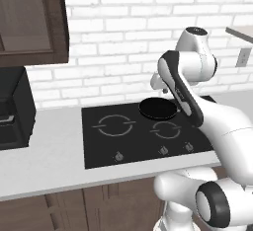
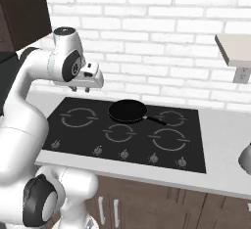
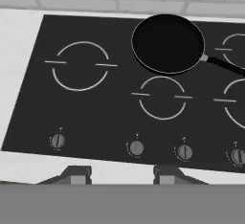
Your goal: Pick the kettle from the counter and place it on a stove burner. Then turn the burner on.
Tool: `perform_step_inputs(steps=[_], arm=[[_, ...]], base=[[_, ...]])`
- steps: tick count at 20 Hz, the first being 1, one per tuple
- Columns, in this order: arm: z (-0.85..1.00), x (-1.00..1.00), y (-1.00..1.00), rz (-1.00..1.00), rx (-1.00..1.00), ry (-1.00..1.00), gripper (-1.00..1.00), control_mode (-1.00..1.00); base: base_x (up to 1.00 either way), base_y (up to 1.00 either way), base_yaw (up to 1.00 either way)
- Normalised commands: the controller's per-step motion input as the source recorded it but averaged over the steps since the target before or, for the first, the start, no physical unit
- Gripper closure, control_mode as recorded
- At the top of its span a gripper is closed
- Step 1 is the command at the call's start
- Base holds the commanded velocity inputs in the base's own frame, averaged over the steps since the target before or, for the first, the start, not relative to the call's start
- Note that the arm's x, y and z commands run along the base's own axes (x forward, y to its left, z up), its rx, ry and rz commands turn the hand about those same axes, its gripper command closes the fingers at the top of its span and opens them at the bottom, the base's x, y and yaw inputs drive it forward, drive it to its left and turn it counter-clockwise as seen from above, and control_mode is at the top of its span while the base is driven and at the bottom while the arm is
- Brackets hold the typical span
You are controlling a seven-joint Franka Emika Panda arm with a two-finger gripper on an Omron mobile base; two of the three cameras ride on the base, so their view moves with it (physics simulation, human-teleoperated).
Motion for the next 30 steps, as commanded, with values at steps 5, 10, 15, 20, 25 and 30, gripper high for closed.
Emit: perform_step_inputs(steps=[5,10,15,20,25,30], arm=[[0.0,-0.6,-0.04,-0.08,0.0,0.0,-1.0,-1.0],[0.0,-0.84,-0.37,-0.07,-0.01,-0.09,-1.0,-1.0],[0.0,-0.64,-0.83,-0.17,0.0,-0.04,-1.0,-1.0],[-0.01,-0.09,-1.0,-0.3,0.0,0.04,-1.0,-1.0],[-0.08,0.05,-0.96,-0.29,0.0,0.05,-1.0,-1.0],[-0.47,0.56,-0.75,-0.18,-0.01,0.24,-1.0,-1.0]], base=[[0.0,0.0,0.0],[0.0,0.0,0.0],[0.0,0.0,0.0],[0.0,0.0,0.0],[0.0,0.0,0.0],[0.0,0.0,0.0]])
